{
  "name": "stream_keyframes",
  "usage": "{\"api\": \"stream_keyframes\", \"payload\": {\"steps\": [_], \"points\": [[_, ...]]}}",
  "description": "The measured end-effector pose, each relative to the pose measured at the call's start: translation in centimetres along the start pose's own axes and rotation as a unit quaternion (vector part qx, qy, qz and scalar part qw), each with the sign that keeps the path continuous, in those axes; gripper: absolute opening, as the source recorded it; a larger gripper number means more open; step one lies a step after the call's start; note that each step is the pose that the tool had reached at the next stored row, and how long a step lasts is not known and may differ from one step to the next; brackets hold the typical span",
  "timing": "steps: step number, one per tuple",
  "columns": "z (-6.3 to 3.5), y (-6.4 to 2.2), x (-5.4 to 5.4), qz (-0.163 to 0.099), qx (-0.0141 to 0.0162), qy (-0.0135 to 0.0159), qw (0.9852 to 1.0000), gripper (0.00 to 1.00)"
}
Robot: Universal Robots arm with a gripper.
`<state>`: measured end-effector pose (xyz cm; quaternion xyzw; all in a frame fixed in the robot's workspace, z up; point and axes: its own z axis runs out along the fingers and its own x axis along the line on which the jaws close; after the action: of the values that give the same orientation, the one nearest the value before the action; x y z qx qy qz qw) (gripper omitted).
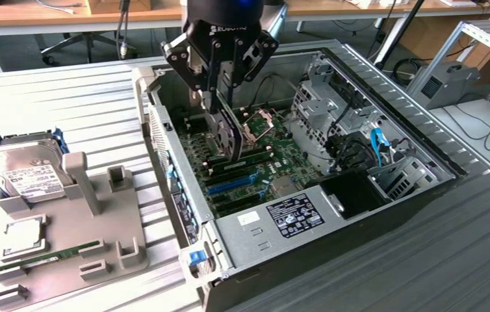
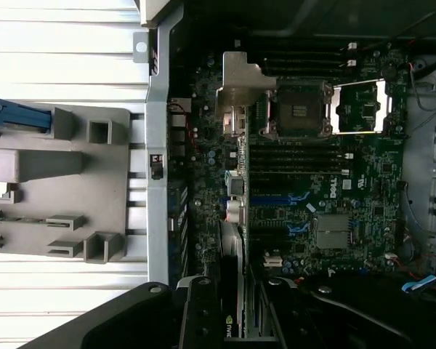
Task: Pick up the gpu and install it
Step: 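Pick up the gpu and move the gpu toward the slot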
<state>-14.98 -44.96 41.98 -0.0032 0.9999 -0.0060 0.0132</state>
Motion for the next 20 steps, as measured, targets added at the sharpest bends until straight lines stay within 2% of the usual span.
{"api": "stream_keyframes", "payload": {"steps": [20], "points": [[0.14, 0.00, -1.6, 0.000, 0.0001, 0.0000, 1.0000, 0.26]]}}
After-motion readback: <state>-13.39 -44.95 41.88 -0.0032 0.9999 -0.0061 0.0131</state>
